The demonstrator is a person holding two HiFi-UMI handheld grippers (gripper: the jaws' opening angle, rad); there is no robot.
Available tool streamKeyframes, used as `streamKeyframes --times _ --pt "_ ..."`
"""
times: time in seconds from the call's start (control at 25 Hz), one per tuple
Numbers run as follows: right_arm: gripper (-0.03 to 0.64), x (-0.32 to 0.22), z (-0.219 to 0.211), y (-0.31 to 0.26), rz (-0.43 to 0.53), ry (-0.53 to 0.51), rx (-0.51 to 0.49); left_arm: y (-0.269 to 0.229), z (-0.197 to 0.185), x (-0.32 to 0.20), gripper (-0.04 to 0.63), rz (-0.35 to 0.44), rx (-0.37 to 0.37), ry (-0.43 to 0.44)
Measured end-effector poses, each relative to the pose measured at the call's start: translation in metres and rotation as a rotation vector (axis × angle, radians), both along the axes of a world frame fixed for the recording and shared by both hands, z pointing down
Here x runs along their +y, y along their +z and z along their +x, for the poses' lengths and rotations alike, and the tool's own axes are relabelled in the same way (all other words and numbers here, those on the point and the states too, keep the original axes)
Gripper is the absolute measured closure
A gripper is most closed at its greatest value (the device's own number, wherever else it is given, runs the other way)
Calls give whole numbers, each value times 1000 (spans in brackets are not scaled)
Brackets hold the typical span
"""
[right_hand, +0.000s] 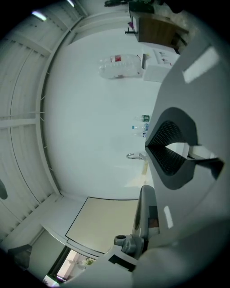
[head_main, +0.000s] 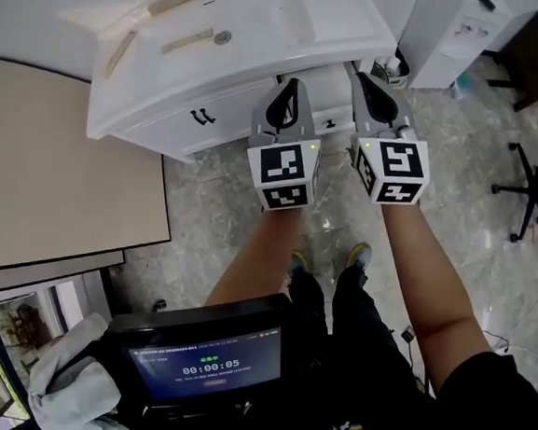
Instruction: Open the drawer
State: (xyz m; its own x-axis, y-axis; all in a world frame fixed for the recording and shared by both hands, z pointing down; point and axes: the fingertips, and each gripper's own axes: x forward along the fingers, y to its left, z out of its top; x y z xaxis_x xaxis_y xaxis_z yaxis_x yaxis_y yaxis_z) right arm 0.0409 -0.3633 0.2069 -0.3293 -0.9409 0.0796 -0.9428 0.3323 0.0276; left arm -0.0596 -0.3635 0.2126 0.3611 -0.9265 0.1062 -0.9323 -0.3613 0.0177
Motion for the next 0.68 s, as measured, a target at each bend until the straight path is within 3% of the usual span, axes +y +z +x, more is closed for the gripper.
streamKeyframes --times 0.24,0.68 --pt "594 23 11 -36 7 -12 8 -38 -4 23 595 19 3 -27" --pt "595 46 -11 -42 24 -25 12 -41 -8 46 594 13 -8 3"
